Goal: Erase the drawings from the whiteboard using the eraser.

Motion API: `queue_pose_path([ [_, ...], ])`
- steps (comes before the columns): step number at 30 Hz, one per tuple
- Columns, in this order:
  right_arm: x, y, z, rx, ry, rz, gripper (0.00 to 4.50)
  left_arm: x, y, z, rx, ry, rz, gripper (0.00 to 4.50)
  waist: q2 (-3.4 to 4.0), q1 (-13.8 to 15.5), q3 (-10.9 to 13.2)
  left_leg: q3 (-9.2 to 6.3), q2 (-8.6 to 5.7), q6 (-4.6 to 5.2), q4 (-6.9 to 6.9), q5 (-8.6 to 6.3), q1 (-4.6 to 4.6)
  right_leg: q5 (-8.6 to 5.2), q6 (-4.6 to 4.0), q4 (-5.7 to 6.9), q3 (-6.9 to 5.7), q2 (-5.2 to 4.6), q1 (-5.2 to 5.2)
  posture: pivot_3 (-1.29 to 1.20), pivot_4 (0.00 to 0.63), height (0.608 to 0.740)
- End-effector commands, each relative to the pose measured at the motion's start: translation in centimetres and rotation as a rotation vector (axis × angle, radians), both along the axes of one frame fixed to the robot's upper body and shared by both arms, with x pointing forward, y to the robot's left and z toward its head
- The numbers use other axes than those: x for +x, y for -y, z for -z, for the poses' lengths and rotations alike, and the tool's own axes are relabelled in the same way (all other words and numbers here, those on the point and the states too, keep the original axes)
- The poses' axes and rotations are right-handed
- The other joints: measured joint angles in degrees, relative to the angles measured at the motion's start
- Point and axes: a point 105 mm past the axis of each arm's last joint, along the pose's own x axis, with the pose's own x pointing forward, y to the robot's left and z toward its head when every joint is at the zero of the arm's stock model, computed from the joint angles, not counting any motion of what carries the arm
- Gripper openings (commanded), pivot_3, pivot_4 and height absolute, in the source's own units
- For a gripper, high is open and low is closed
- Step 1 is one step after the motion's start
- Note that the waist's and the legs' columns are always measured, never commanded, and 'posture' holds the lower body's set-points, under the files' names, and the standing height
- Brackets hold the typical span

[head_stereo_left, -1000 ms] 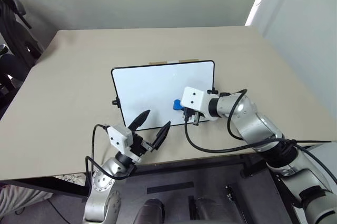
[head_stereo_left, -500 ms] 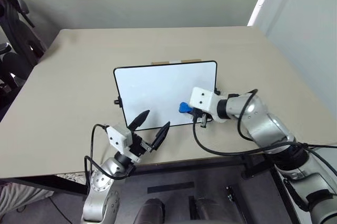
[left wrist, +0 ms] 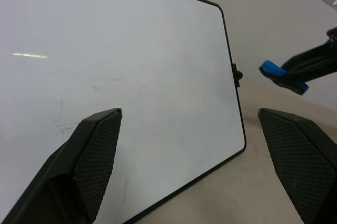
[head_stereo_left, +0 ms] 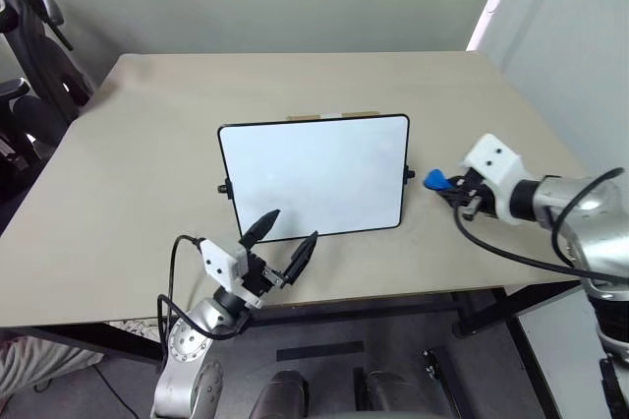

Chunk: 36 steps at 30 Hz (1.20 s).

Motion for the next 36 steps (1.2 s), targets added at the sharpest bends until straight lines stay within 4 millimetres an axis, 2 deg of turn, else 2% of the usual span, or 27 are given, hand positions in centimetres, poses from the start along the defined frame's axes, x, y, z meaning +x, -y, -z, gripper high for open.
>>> queue_pose_path([
  [1, 0.2, 0.9, -0.2, 0.003, 0.014, 0.038, 0.86, -0.4, 0.4, -1.5, -0.004, 0.064, 0.011, 4.50, -0.01, -0.2, 0.0, 0.00, 0.00, 0.00, 0.00, 0.00, 0.00, 0.01, 0.02, 0.00, 0.00, 0.00, -0.01, 0.00, 0.150, 0.740],
  [4, 0.8, 1.1, 1.6, -0.002, -0.050, 0.078, 0.86, -0.3, 0.6, -1.5, -0.004, 0.066, 0.014, 4.50, -0.02, -0.5, 0.1, 0.04, -0.01, 0.02, 0.00, 0.03, 0.03, 0.05, 0.09, 0.00, 0.00, 0.00, 0.00, 0.00, 0.150, 0.740],
  [10, 2.3, 0.9, 3.2, 0.055, -0.116, 0.125, 0.86, -0.4, 0.7, -1.5, -0.002, 0.070, 0.018, 4.50, 0.11, -0.5, 0.1, 0.04, 0.00, 0.16, 0.00, 0.12, 0.04, 0.34, 0.57, 0.07, 0.01, 0.00, -0.08, 0.00, 0.150, 0.740],
  [13, 2.4, 0.7, 4.1, 0.049, -0.134, 0.119, 1.53, -0.5, 0.8, -1.6, -0.001, 0.069, 0.019, 4.50, 0.18, -0.2, 0.0, 0.02, 0.02, 0.21, 0.00, 0.12, 0.01, 0.33, 0.58, 0.01, 0.00, 0.00, -0.05, 0.00, 0.150, 0.740],
  [16, 2.5, 0.6, 4.4, 0.033, -0.140, 0.116, 2.52, -0.5, 0.7, -1.5, 0.001, 0.067, 0.018, 4.50, 0.21, -0.1, 0.0, 0.01, 0.01, 0.28, 0.00, 0.08, -0.03, 0.30, 0.57, -0.03, 0.00, -0.01, -0.02, 0.00, 0.150, 0.740],
  [21, 2.4, 0.9, 3.8, 0.026, -0.119, 0.116, 4.28, -0.6, 0.4, -1.5, 0.004, 0.064, 0.010, 4.50, 0.23, -0.1, 0.0, 0.02, 0.01, 0.28, 0.00, 0.04, -0.03, 0.31, 0.57, -0.03, 0.00, 0.00, 0.00, 0.00, 0.150, 0.740],
  [22, 2.2, 0.9, 3.4, 0.038, -0.106, 0.109, 4.47, -0.6, 0.4, -1.5, 0.003, 0.063, 0.010, 4.50, 0.24, -0.1, 0.0, 0.02, 0.01, 0.28, 0.00, 0.04, -0.03, 0.31, 0.57, -0.02, 0.00, 0.00, -0.01, 0.00, 0.150, 0.740],
  [26, 1.4, 0.7, 0.7, 0.124, 0.001, 0.047, 4.47, -0.5, 0.4, -1.4, 0.002, 0.058, 0.013, 4.50, 0.23, 0.0, 0.0, 0.02, 0.01, 0.27, 0.00, 0.04, -0.04, 0.25, 0.47, -0.02, -0.01, 0.00, -0.01, 0.00, 0.150, 0.740],
  [29, 0.2, -0.1, -0.6, 0.157, 0.089, -0.032, 4.47, -0.3, 0.5, -1.3, 0.000, 0.055, 0.018, 4.50, 0.19, 0.0, 0.0, 0.03, 0.00, 0.26, 0.01, 0.04, -0.02, 0.04, 0.13, -0.02, 0.00, 0.00, 0.04, 0.00, 0.150, 0.740],
  [36, -3.4, -4.3, -1.7, 0.357, 0.143, -0.214, 4.47, 0.1, 0.7, -1.0, -0.003, 0.052, 0.028, 4.50, 0.06, -0.2, 0.0, 0.05, 0.00, 0.22, 0.02, 0.03, 0.02, -0.01, 0.13, -0.01, -0.01, 0.03, 0.09, 0.00, 0.150, 0.740],
])
